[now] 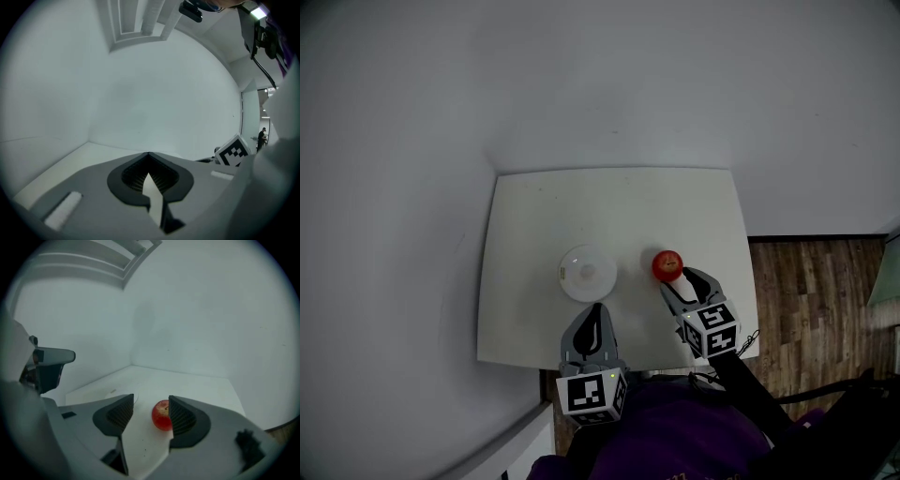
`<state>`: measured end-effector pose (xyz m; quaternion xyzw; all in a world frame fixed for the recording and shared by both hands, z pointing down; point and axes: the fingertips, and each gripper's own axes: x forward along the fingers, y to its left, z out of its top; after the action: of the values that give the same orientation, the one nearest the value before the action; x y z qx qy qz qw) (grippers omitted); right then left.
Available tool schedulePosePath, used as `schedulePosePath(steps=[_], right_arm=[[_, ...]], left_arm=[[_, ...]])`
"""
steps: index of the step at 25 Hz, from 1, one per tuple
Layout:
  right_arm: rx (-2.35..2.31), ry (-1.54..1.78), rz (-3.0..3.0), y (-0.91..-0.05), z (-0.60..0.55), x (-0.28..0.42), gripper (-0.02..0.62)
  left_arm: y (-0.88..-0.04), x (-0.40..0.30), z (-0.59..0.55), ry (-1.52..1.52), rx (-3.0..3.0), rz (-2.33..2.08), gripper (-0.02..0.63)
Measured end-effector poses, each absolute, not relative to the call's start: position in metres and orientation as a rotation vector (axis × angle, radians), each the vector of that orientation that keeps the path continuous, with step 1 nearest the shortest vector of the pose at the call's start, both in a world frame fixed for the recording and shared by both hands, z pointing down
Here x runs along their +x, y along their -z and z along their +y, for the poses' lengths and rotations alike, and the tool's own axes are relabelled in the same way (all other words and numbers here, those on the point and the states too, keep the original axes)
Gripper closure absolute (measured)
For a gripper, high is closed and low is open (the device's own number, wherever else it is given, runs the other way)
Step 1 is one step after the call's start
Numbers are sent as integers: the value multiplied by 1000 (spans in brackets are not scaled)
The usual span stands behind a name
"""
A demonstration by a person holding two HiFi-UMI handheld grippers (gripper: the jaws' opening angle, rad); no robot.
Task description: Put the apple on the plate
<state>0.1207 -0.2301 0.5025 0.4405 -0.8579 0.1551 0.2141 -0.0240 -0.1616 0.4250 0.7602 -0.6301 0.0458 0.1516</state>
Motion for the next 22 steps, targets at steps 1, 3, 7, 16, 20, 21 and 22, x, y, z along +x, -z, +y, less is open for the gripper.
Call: schedulePosePath(steps=[1, 3, 7, 16, 20, 21, 22], right_arm=[[1225, -427, -2364, -507, -233, 121, 363], [1231, -427, -2334, -516, -239, 122, 339], [1234, -430, -2284, -531, -250, 122, 301], [1239, -429, -2209, -556, -267, 123, 236], [1241, -437, -2181, -565, -271, 125, 227], [1242, -443, -2174, -567, -273, 126, 225], [1241, -452, -2168, -569, -274, 126, 225]], left_arm=[[-426, -26, -164, -136, 2185, -1807, 600], [-428, -32, -169, -137, 2184, -1807, 600], [-429, -42, -176, -133, 2170, -1815, 600], [-433, -58, -182, -143, 2148, -1826, 600], [-435, -62, -183, -157, 2151, -1813, 600], [-436, -62, -184, -161, 2153, -1809, 600], [-436, -63, -185, -161, 2153, -1808, 600]])
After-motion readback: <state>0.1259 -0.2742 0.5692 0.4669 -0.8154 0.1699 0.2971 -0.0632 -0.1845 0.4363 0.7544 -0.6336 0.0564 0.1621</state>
